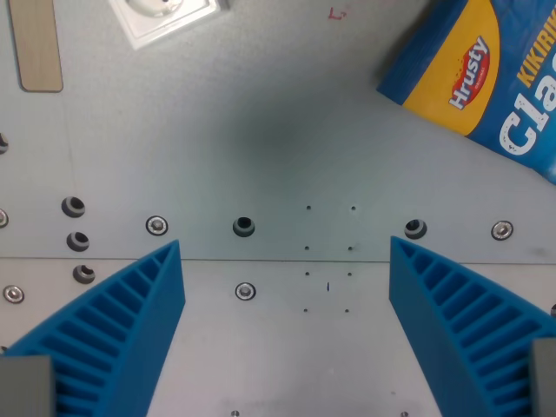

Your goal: Rotate around base negative x

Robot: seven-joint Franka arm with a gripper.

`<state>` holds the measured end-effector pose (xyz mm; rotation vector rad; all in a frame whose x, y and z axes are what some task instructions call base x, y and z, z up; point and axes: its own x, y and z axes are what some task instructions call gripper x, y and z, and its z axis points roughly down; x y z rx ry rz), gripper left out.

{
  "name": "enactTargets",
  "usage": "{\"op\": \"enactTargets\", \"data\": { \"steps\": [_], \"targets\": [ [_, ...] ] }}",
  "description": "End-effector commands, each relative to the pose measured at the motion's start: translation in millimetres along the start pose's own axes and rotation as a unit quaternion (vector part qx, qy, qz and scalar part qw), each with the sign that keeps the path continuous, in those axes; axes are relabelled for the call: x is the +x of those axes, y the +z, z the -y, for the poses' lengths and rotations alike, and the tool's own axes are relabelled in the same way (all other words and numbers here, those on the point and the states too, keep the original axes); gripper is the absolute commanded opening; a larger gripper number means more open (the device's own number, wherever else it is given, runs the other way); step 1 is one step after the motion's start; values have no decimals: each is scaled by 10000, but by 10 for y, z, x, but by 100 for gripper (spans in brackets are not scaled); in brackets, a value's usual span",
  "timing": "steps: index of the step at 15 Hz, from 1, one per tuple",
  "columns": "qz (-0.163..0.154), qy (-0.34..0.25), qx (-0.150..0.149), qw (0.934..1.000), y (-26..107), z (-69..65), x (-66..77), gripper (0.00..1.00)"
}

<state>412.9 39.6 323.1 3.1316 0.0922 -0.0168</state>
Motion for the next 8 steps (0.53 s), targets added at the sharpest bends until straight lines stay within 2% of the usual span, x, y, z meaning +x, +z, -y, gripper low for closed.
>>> {"op": "enactTargets", "data": {
  "steps": [1,8],
  "targets": [
    [-20,2,-67,10000,-21,0,-3,100],
    [8,7,-533,9986,-21,0,-3,100]
  ]
}}
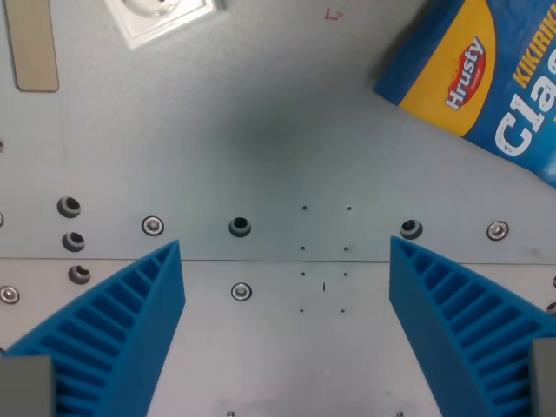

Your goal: Rotate around base negative x

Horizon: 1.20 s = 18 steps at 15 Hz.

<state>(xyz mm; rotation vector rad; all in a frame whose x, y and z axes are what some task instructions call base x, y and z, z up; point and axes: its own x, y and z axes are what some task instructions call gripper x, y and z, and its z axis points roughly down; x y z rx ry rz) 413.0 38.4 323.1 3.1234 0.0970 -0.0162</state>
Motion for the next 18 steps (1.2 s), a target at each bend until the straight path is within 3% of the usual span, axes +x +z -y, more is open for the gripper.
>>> {"op": "enactTargets", "data": {
  "steps": [1,18],
  "targets": [
    [14,24,-559,9984,-22,12,-3,100],
    [98,33,-1681,9857,-22,12,-3,100]
  ]
}}
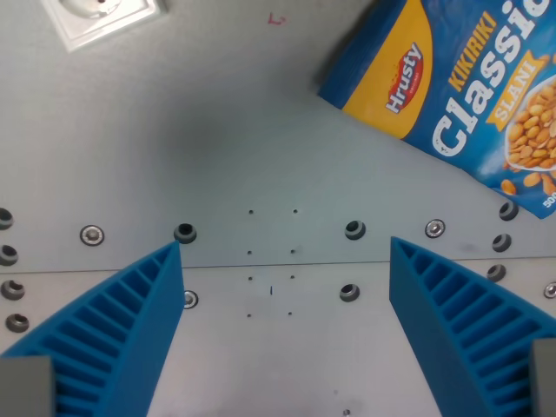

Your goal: Rotate around base negative x

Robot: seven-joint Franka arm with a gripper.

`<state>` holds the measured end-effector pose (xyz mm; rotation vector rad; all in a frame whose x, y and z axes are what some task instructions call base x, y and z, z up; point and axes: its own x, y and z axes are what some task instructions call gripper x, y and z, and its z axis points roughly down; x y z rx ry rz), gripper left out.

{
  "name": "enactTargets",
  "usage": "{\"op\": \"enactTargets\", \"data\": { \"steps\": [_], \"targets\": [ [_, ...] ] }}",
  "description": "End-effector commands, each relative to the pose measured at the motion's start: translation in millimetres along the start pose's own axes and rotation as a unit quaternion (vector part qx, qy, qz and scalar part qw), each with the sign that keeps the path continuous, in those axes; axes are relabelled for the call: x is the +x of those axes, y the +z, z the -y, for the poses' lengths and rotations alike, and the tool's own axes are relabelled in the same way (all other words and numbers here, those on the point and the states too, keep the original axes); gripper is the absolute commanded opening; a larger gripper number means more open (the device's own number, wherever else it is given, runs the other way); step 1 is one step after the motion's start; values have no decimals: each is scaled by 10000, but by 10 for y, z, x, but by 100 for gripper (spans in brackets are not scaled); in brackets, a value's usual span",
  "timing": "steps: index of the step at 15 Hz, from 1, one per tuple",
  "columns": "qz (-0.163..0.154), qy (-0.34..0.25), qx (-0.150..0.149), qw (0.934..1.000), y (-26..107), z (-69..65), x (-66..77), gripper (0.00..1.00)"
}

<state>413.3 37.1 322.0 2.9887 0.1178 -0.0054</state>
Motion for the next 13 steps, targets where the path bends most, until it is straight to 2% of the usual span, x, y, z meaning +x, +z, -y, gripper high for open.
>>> {"op": "enactTargets", "data": {
  "steps": [1,13],
  "targets": [
    [132,102,-1082,9940,-36,20,-4,100],
    [206,91,-1870,9821,-36,20,-4,100]
  ]
}}
